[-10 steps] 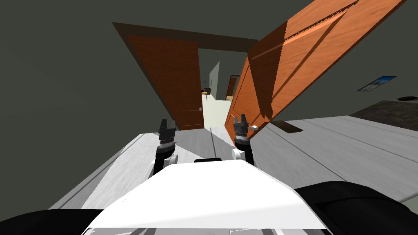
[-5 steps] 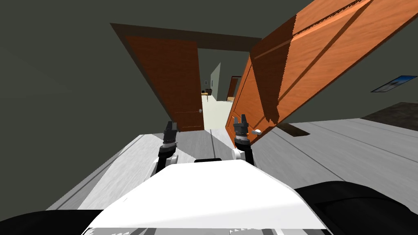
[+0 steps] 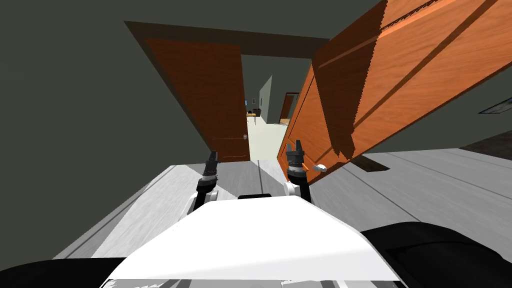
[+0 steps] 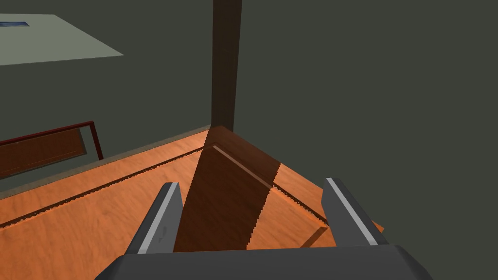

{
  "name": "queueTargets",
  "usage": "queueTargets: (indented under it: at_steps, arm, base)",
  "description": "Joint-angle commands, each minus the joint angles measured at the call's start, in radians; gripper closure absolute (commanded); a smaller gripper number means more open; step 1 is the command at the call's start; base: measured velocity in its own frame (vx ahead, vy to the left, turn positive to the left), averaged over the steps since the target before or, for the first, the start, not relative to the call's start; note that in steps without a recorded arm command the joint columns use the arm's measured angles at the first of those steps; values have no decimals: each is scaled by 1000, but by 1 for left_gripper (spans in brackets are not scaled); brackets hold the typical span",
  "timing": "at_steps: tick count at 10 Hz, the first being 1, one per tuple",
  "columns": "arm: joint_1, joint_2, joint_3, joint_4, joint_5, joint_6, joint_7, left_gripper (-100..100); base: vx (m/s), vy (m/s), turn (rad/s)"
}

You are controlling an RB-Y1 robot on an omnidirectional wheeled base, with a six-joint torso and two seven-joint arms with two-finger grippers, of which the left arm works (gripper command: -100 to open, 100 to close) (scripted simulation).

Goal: Pull the door open

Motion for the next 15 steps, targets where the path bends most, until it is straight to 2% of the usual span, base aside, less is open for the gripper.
queueTargets:
  at_steps: [1, 7, 14, 15]
  arm:
    - [-7, 4, 8, 29, -16, -7, -29, -100]
    - [-52, 15, 41, 175, -89, -40, -151, -100]
    - [-88, 20, 68, 294, -148, -67, -251, -100]
    - [-98, 21, 76, 328, -165, -75, -279, -100]
  base:
    - [129, -51, 46]
    - [134, -68, 52]
    - [105, -53, 38]
    - [123, -63, 60]
